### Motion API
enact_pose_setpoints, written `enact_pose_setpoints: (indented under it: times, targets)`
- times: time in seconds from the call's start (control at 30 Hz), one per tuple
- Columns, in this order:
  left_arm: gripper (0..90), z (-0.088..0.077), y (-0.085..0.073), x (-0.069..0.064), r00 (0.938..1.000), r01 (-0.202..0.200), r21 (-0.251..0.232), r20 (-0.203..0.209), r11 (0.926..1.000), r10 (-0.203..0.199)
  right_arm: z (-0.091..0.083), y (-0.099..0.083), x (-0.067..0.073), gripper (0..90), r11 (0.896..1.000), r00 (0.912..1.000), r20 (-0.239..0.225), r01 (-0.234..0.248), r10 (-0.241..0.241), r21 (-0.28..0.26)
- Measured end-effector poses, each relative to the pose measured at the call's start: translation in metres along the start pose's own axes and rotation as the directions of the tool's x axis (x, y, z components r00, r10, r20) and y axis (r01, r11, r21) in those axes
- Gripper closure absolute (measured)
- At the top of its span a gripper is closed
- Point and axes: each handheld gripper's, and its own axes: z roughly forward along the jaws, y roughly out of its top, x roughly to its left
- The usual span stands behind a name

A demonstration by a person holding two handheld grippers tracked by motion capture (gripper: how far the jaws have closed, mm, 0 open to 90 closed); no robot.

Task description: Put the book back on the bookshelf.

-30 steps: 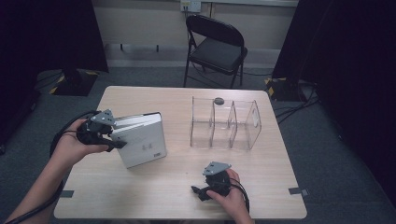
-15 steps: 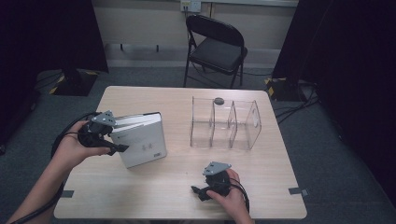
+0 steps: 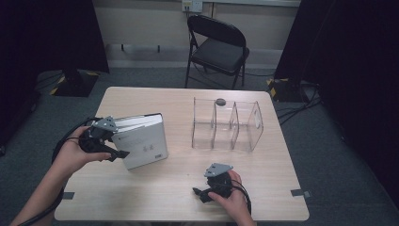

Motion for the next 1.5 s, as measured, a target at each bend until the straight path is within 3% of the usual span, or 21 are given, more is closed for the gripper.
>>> enact_pose_setpoints:
  times: [0.3, 0.53, 0.73, 1.1, 1.17, 1.37, 1.5]
  targets:
    - [29.6, 0.000, -0.016, 0.006, 0.9988, 0.043, -0.001, -0.020, 0.9991, -0.043, 0.000, 0.000, 0.000, 11.7, 1.000, 1.0000, 0.000, 0.000, 0.000, 0.000]
    - [25.9, 0.000, -0.024, 0.003, 0.9993, 0.031, -0.018, -0.018, 0.9994, -0.032, 0.002, 0.002, 0.001, 10.8, 1.000, 0.9997, 0.022, -0.011, 0.011, 0.002]
    - [25.9, -0.002, -0.022, 0.004, 0.9979, 0.057, -0.049, -0.028, 0.9972, -0.058, 0.004, 0.003, 0.003, 10.3, 0.999, 0.9987, 0.039, -0.032, 0.031, 0.004]
    - [25.3, 0.000, -0.033, 0.006, 0.9975, 0.067, -0.033, -0.022, 0.9972, -0.067, 0.004, 0.003, 0.003, 10.1, 0.999, 0.9983, 0.044, -0.039, 0.039, 0.007]
    - [25.4, 0.001, -0.034, 0.007, 0.9975, 0.066, -0.028, -0.024, 0.9974, -0.067, 0.004, 0.006, 0.003, 10.3, 0.999, 0.9986, 0.043, -0.033, 0.032, 0.027]
    - [25.7, 0.002, -0.036, 0.007, 0.9978, 0.064, -0.041, -0.015, 0.9971, -0.064, 0.009, 0.025, 0.002, 14.3, 0.991, 0.9996, -0.025, 0.017, -0.014, 0.131]
    - [25.7, 0.005, -0.039, 0.007, 0.9976, 0.066, -0.049, -0.017, 0.9966, -0.067, 0.013, 0.046, 0.000, 14.4, 0.988, 0.9962, -0.069, 0.063, -0.053, 0.145]
